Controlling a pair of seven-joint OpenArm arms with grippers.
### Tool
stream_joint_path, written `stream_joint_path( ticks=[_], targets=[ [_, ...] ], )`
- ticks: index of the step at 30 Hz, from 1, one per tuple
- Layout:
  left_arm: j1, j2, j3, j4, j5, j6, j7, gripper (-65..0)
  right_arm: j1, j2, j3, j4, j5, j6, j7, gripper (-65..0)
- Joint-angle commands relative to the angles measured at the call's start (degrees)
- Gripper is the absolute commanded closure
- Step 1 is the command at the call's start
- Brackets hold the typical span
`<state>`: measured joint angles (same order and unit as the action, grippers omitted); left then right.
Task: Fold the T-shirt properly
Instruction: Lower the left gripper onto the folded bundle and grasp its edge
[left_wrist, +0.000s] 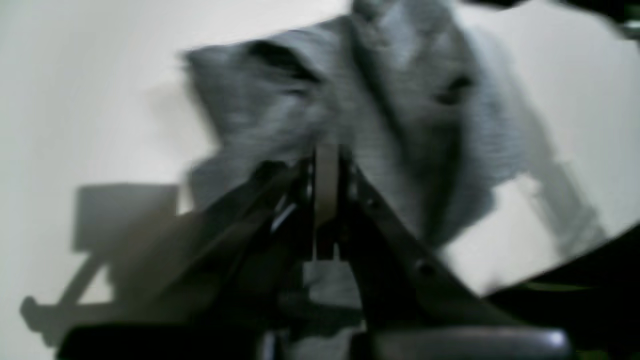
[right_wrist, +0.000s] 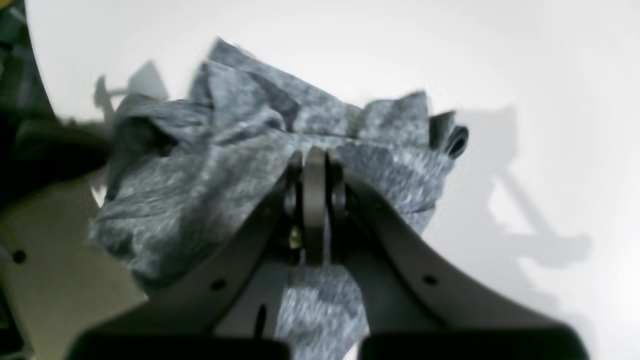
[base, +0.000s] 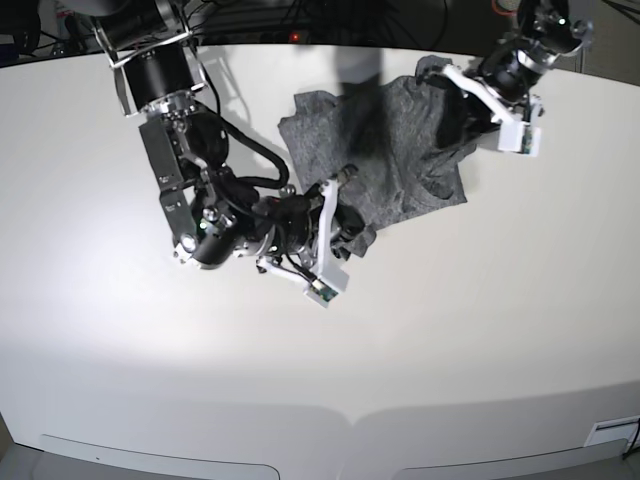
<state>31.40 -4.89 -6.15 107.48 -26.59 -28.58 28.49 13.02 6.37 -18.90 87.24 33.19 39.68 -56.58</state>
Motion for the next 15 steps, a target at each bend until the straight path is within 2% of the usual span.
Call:
stream_joint_path(
  ticks=[1,4,6,9,11,15],
  targets=[
    [0.2,0.9,1.4,1.0,0.4,-1.0,-0.5,0.0,1.4,-0.4,0.0,-0.4,1.3,0.3,2.3,0.0],
    [0.2,2.0,6.2,0.7,6.2,-1.0,0.7,0.0,2.6,-1.2,0.0,-5.2,0.5,0.3,2.8,0.0],
    [0.2,2.0,8.5,-0.5,9.7,-0.8,0.6,0.0,3.6,-1.9,0.0,-8.4,-3.5,0.3,3.1,0.0],
    [-0.1,2.0,9.2,-4.1,15.1,3.7,-0.7,0.0,4.1,-1.5,0.3,-11.0,-9.3,0.3,4.9,0.0],
    [-0.9,2.0,8.9,-7.6,19.9,7.8,-4.1,0.0,3.8,-0.4,0.4,-11.0,-10.3,0.3,5.1,0.0],
    [-5.1,1.8,7.3,-15.3,22.1,9.8,-5.8,0.0,2.6,2.0,0.5,-10.8,-10.3,0.3,4.2,0.0]
  ],
)
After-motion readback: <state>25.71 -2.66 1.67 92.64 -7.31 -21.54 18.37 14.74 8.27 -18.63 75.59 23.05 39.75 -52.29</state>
